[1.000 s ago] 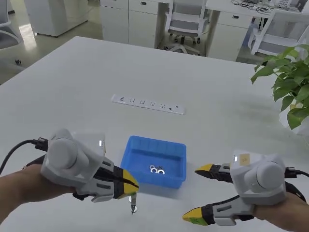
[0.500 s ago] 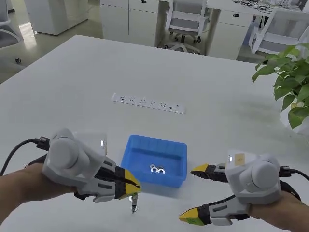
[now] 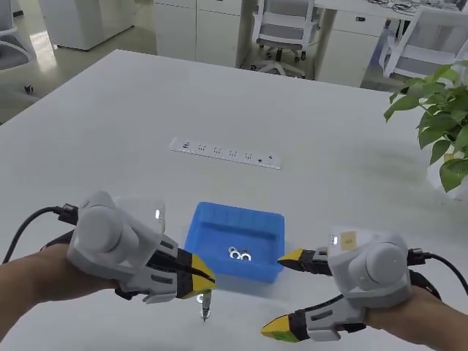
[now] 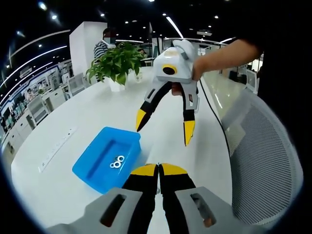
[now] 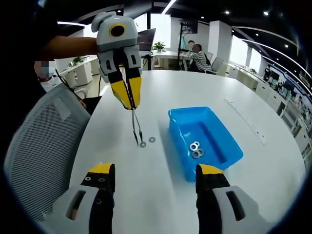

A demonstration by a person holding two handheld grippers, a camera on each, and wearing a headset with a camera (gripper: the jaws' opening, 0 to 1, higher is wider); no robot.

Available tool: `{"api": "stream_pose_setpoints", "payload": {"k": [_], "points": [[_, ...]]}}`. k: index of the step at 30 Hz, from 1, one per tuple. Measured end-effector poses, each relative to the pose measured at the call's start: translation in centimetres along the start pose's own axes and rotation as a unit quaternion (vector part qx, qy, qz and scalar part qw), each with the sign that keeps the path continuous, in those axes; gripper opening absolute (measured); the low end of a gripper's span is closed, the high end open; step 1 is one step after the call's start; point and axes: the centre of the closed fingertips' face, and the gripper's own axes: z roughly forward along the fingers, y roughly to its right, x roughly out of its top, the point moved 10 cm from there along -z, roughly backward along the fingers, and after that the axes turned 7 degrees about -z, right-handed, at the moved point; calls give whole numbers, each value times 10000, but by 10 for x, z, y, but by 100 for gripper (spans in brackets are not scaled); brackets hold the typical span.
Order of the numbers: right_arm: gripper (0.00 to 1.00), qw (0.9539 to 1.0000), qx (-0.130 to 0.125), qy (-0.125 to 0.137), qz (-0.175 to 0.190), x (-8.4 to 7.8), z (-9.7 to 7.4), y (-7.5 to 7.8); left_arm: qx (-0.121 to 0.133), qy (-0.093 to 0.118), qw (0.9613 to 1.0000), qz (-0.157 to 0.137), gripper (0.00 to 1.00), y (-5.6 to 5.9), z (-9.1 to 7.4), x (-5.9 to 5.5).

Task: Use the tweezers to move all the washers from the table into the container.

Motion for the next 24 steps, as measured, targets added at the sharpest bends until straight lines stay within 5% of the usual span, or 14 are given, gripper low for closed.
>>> {"api": "stream_pose_setpoints", "payload": {"k": [13,24], "points": [[67,9999,123,0,-56,0,4,-3,-6,-15,10000,7,5,-1,1,-1],[57,9983,438,140,-366,16,28,-1,-39,-14,10000,-6,5,2,1,0]]}}
